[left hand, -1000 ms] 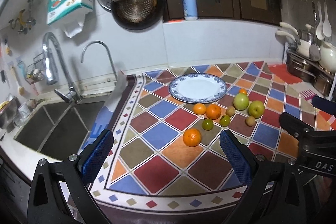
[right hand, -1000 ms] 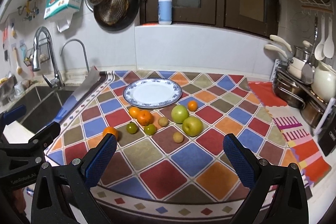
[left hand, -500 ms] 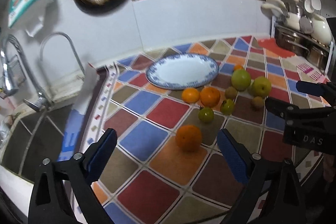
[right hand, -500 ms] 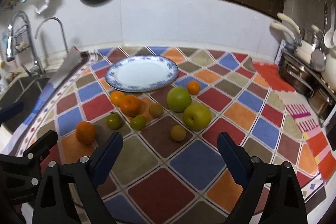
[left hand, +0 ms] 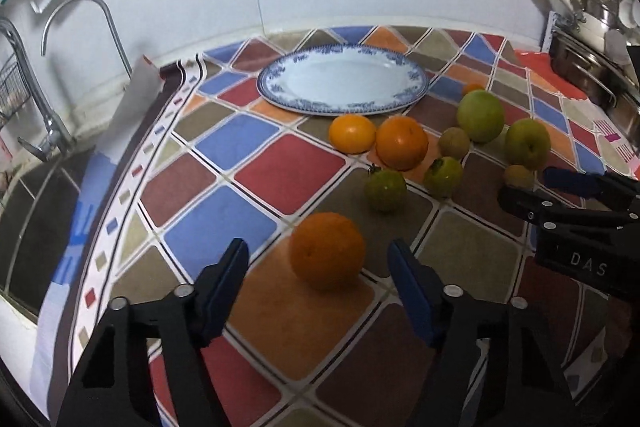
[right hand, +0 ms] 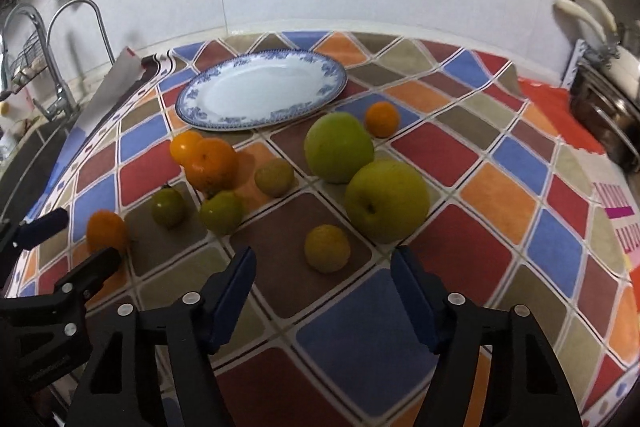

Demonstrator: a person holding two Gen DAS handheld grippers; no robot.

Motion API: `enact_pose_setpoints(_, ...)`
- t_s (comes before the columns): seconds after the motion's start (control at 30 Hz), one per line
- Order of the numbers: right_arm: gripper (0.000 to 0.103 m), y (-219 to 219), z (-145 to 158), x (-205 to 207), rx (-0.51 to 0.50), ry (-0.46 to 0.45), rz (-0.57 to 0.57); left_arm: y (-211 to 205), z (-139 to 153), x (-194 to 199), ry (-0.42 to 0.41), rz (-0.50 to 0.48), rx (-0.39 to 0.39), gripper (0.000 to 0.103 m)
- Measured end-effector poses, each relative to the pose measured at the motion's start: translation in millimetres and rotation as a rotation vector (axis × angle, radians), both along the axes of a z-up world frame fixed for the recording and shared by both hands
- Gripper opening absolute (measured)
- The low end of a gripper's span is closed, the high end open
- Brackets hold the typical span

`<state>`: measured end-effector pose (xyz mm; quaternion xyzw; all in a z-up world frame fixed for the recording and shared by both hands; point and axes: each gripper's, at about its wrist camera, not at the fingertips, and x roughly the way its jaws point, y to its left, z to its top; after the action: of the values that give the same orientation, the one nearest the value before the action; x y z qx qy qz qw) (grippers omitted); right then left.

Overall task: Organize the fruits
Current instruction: 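Reach the left gripper to the orange and close on it, then carry the orange onto the plate with the left gripper while the right gripper places a small yellow fruit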

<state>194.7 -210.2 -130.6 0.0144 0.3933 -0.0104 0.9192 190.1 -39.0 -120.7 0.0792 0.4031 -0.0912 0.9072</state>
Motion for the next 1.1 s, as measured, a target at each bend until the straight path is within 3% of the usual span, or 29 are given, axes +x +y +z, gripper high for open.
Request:
enact_pose_setpoints(0.17, 0.055, -6.1, -9.6, 14.0, 0.069, 0.045, 0.038, -2.6, -4.1, 5.7, 0.015, 0.014, -0.003, 0.061)
enact_pose_setpoints(0.23, 0.053, -5.2, -9.9, 16.5, 0.076, 0.047, 0.052, -2.4, -5.1, 8.9, 0.025, 0.016, -0.01, 0.053)
enact_pose_setpoints(0.4, 0.035, -4.0, -9.9, 18.7, 0.069, 0.05, 0.055, 0.5, -7.1, 14.3, 0.056, 0.011, -0.038, 0.041)
enact_pose_setpoints(0.47, 0.028, -3.4, -9.1, 18.5, 0.064, 0.048, 0.055, 0.1, -6.7, 14.3, 0.054, 0.002, -0.035, 0.041)
enact_pose_setpoints(0.7, 0.027, 4.2, 3.8, 11.4, 0.034, 0.01, 0.073, 3.6, 3.6, 10.9, 0.034, -0.021, -0.047, 0.041)
enact_pose_setpoints(1.1, 0.027, 24.1, 51.5, 5.0, 0.045, -0.081, 0.137, 12.9, 53.1, 18.1, -0.047, -0.085, -0.095, 0.041)
